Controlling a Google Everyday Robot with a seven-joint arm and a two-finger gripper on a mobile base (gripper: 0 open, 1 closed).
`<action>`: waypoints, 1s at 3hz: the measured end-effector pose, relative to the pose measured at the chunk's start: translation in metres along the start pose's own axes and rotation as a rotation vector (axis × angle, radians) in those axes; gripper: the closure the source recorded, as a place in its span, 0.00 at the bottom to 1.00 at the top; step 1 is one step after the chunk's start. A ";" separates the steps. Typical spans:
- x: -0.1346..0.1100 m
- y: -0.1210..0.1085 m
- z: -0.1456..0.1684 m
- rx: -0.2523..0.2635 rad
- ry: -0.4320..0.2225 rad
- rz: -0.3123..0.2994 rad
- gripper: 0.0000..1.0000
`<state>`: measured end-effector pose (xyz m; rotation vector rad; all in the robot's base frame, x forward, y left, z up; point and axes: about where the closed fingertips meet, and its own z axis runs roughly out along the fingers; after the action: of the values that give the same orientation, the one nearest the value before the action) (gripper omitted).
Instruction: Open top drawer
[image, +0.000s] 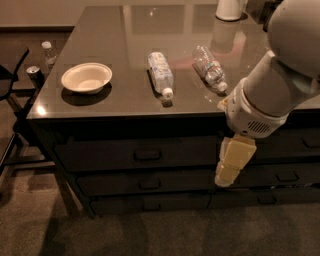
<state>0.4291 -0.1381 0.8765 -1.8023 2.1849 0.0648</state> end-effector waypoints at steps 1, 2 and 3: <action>-0.003 0.004 0.028 -0.010 -0.001 0.028 0.00; -0.008 0.004 0.062 0.002 0.007 0.063 0.00; -0.015 -0.009 0.112 -0.010 -0.002 0.115 0.00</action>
Offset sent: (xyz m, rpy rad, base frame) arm 0.0238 0.0376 -0.0978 0.0064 0.0165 -0.1140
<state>0.4638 -0.0997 0.7750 -1.6803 2.2890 0.1028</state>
